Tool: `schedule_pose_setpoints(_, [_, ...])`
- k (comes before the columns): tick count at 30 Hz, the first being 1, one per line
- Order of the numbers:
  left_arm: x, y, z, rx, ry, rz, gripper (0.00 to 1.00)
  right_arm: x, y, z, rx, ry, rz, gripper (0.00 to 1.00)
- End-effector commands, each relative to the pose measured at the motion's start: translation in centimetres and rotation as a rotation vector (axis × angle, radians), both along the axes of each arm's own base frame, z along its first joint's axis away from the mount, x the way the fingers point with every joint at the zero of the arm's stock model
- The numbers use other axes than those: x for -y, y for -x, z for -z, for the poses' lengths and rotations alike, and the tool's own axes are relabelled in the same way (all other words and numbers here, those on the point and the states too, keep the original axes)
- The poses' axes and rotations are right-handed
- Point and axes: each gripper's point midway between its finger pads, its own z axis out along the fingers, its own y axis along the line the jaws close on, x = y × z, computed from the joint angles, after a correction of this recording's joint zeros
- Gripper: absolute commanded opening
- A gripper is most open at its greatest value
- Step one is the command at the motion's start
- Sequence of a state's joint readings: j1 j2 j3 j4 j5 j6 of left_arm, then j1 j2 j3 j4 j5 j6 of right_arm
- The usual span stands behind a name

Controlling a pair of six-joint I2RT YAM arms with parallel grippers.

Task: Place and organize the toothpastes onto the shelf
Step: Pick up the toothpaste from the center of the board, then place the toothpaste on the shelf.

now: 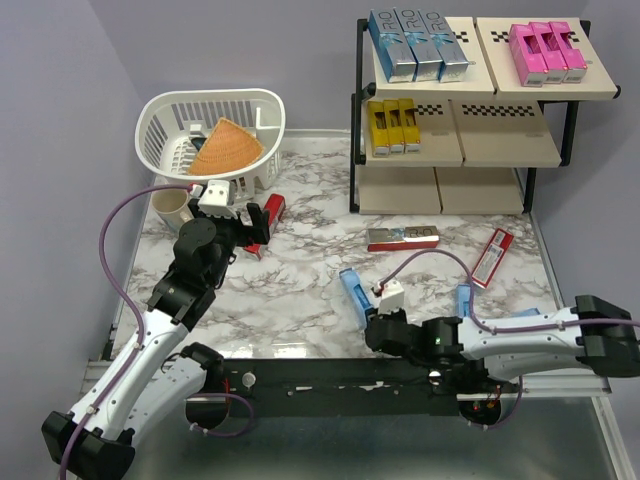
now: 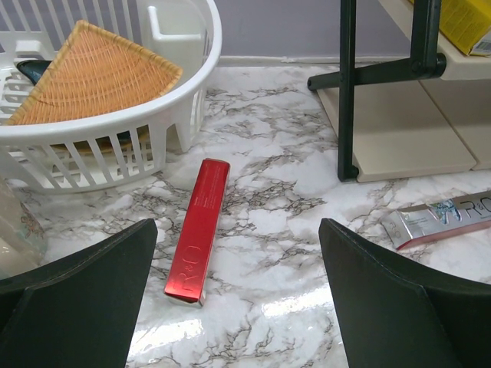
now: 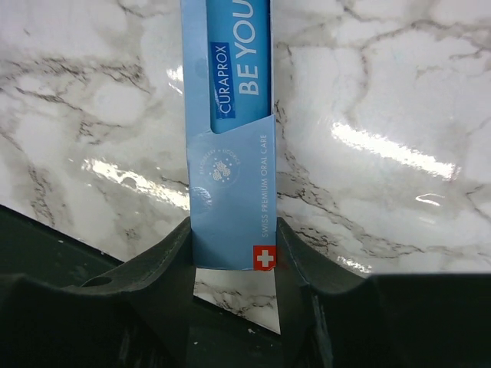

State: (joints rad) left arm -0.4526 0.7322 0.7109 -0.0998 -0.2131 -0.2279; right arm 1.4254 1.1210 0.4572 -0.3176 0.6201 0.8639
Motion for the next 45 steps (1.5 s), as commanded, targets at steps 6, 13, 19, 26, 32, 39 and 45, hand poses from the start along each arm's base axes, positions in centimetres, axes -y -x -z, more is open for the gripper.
schedule_pose_setpoints(6, [0.1,0.1,0.0,0.010,-0.005,0.015,0.99,3.3,-5.7,-10.2,0.211,-0.012,0.168,0.33])
schedule_pose_setpoints(13, [0.2,0.1,-0.1,0.012,0.000,0.019,0.99,9.0,-10.8,-18.4,0.357,-0.088,0.330,0.33])
schedule_pose_setpoints(19, [0.5,0.2,-0.1,0.011,0.008,0.038,0.99,14.9,-14.7,-25.0,0.541,-0.100,0.495,0.33])
schedule_pose_setpoints(26, [0.3,0.3,-0.5,0.026,0.006,0.031,0.99,18.3,-20.8,-28.8,0.667,-0.092,0.480,0.33])
schedule_pose_setpoints(32, [0.9,0.3,-0.3,0.016,0.015,0.058,0.99,19.7,-26.2,-30.2,0.703,-0.058,0.404,0.33])
schedule_pose_setpoints(39, [1.1,0.6,-0.8,0.031,0.028,0.074,0.99,23.2,-30.4,-30.0,0.735,-0.033,0.410,0.34])
schedule_pose_setpoints(45, [1.2,0.6,-0.7,0.031,0.028,0.077,0.99,24.9,-32.5,-28.8,0.744,-0.021,0.409,0.37])
